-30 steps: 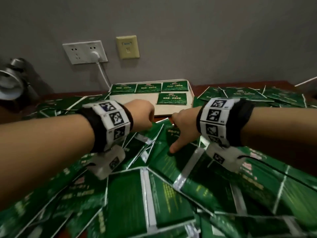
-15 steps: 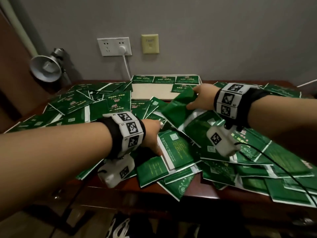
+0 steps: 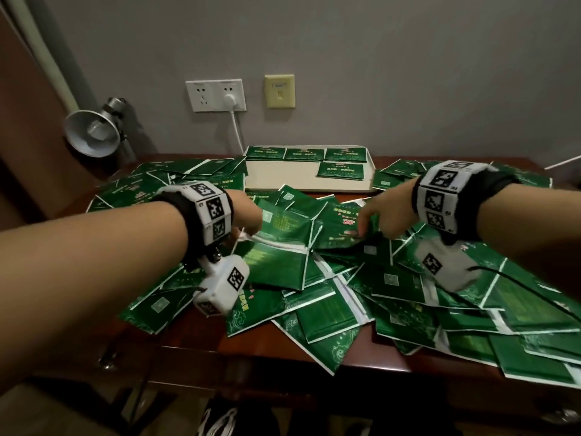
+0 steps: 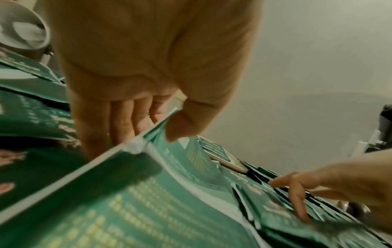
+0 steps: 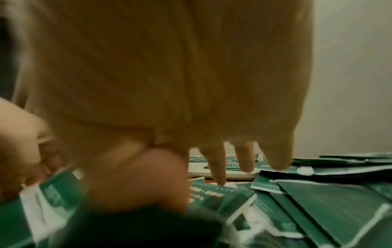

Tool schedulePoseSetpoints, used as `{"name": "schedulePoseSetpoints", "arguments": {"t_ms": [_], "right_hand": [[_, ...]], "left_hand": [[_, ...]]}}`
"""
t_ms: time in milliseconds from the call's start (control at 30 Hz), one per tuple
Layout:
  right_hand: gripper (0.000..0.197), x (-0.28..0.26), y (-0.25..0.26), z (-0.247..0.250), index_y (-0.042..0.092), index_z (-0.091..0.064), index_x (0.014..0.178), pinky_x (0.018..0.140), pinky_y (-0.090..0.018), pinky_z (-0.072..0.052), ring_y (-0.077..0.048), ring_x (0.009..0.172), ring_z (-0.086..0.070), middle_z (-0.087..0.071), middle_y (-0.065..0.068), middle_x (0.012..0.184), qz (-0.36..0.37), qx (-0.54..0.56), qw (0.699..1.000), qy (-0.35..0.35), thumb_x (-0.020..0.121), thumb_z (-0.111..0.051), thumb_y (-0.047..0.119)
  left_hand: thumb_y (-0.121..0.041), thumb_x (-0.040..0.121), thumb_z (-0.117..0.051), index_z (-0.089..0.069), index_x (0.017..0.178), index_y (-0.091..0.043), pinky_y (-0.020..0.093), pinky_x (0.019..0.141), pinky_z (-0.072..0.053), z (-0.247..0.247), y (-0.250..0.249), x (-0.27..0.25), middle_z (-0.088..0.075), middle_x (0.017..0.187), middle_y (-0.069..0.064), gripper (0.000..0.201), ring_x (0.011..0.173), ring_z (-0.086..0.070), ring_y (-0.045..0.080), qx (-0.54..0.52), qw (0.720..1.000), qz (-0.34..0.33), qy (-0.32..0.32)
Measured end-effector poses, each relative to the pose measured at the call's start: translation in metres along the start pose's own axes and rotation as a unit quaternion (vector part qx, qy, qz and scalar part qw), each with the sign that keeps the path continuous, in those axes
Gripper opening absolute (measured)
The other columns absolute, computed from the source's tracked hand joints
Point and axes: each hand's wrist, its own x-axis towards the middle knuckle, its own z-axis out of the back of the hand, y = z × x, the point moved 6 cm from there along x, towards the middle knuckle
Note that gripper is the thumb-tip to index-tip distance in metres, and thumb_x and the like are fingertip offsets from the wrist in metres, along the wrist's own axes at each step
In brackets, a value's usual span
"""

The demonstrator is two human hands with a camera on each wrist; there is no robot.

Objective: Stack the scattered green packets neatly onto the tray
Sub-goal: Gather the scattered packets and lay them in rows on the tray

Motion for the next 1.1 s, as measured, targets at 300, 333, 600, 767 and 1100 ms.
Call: {"name": "schedulePoseSetpoints", "arguments": {"t_ms": [300, 333, 600, 767, 1100], "right_hand": [[0.076, 0.020, 0.020, -0.009, 0.011, -0.050, 0.123, 0.077, -0.030, -0.047, -0.019, 0.097, -0.058, -0.061, 0.000, 0.111, 0.001, -0.031, 0.999, -0.032, 0.070, -0.074, 0.060], [0.087, 0.024, 0.021, -0.012, 0.009, -0.041, 0.132, 0.075, -0.030, -0.047, -0.021, 0.099, -0.059, -0.059, -0.003, 0.116, -0.005, -0.023, 0.999, -0.037, 0.069, -0.079, 0.055], [0.111, 0.034, 0.027, -0.007, 0.007, -0.016, 0.142, 0.068, -0.029, -0.048, -0.025, 0.101, -0.057, -0.056, -0.011, 0.122, -0.014, -0.009, 0.998, -0.054, 0.064, -0.087, 0.041], [0.113, 0.037, 0.034, -0.012, 0.008, -0.024, 0.135, 0.090, -0.040, -0.052, -0.026, 0.105, -0.057, -0.055, -0.009, 0.118, -0.010, -0.120, 0.990, -0.074, 0.053, -0.088, 0.052], [0.077, 0.034, 0.024, 0.019, 0.016, -0.045, 0.130, 0.078, -0.031, -0.041, -0.023, 0.110, -0.051, -0.050, -0.006, 0.121, 0.020, -0.099, 0.982, -0.159, 0.069, -0.077, 0.050]], "left_hand": [[-0.006, 0.075, -0.079, -0.062, 0.099, -0.009, 0.033, 0.066, -0.057, 0.008, -0.029, 0.014, -0.065, 0.091, 0.007, 0.029, 0.081, -0.065, 0.024, -0.113, 0.984, -0.120, -0.070], [0.000, 0.074, -0.075, -0.063, 0.091, -0.012, 0.028, 0.061, -0.055, 0.011, -0.033, 0.013, -0.065, 0.087, 0.005, 0.024, 0.079, -0.064, 0.023, -0.090, 0.982, -0.146, -0.077], [-0.014, 0.072, -0.076, -0.054, 0.077, -0.021, 0.032, 0.074, -0.051, -0.002, -0.017, -0.008, -0.062, 0.100, 0.005, 0.024, 0.084, -0.056, 0.019, 0.156, 0.956, -0.244, 0.046], [-0.050, 0.056, -0.087, -0.033, 0.140, -0.029, 0.044, 0.112, -0.035, -0.030, -0.020, -0.012, -0.038, 0.143, -0.005, 0.102, 0.130, -0.036, 0.018, 0.343, 0.890, -0.297, 0.044], [-0.054, 0.064, -0.079, -0.044, 0.115, -0.020, 0.037, 0.090, -0.046, -0.039, -0.038, -0.007, -0.050, 0.110, 0.001, 0.070, 0.103, -0.046, 0.020, 0.433, 0.824, -0.365, -0.004]]}}
